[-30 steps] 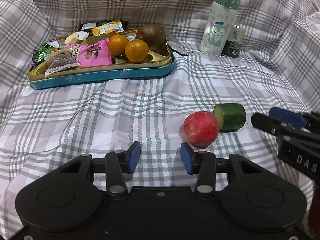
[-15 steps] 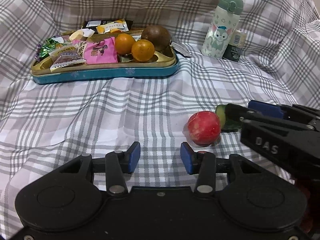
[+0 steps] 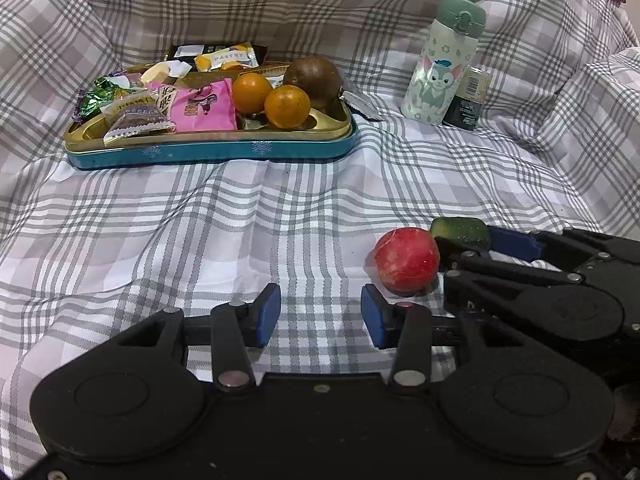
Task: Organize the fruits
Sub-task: 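Close the left tool on the radish while the right tool grasps the cucumber piece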
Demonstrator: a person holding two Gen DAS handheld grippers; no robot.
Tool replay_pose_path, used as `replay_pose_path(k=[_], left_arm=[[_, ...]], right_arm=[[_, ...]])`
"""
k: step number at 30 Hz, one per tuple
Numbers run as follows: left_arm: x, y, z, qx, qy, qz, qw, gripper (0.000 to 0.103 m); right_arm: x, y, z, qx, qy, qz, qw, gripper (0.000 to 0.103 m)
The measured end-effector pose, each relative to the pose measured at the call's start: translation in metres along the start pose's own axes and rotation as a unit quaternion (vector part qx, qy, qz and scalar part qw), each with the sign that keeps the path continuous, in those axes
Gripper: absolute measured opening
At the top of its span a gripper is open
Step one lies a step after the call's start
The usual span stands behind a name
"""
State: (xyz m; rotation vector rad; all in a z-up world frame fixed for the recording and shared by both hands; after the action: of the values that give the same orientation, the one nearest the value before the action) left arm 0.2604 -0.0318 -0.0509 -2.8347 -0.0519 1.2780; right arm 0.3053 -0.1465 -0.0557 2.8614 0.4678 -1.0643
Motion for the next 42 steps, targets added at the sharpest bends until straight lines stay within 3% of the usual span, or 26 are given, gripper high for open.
replay_pose_path(k=[5, 14, 19, 25, 31, 35, 42], left_arm=[[-0.005, 0.005, 0.000, 0.010, 0.012, 0.013, 0.9998, 0.052], [-0.011, 0.018, 0.000, 0.028, 0.034, 0.036, 0.9984, 0.052], [-0.004, 0.028, 0.000, 0.045, 0.029, 0.027, 0.9982, 0.052], [0.007, 0.029, -0.001, 0.033, 0.003, 0.020, 0.9992, 0.054], [0.010, 0.025, -0.002, 0.028, -0.001, -0.027, 0.9992, 0.053], [0.014, 0.015, -0.006, -0.002, -0.011, -0.059, 0.9982, 0.052], [-0.001, 0.009, -0.013, -0.046, -0.020, -0.029, 0.9983, 0.052]], right_arm=[[-0.003, 0.001, 0.004, -0.005, -0.005, -0.007, 1.000, 0.036], [-0.023, 0.020, 0.016, -0.008, -0.005, 0.013, 1.000, 0.037], [-0.024, 0.020, 0.020, -0.011, 0.007, 0.012, 1.000, 0.037], [-0.026, 0.025, 0.019, 0.011, 0.008, -0.001, 1.000, 0.037], [-0.027, 0.029, 0.019, 0.034, 0.006, -0.011, 0.999, 0.037], [-0.027, 0.026, 0.021, 0.028, 0.003, -0.007, 1.000, 0.037], [-0.027, 0.026, 0.022, 0.029, 0.000, -0.009, 1.000, 0.037]])
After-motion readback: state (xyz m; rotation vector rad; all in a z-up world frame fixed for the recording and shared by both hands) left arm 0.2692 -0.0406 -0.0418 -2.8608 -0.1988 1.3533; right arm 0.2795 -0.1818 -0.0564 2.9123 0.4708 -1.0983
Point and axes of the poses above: each gripper's, at about its wrist camera, not at the fingertips, and x roughly the way its jaws point, y to its right, z to its underside, the point moved 6 cm from there along x, roughly the way its jaws point, and after that the axes turned 15 degrees about -z, right-handed, at the moved point
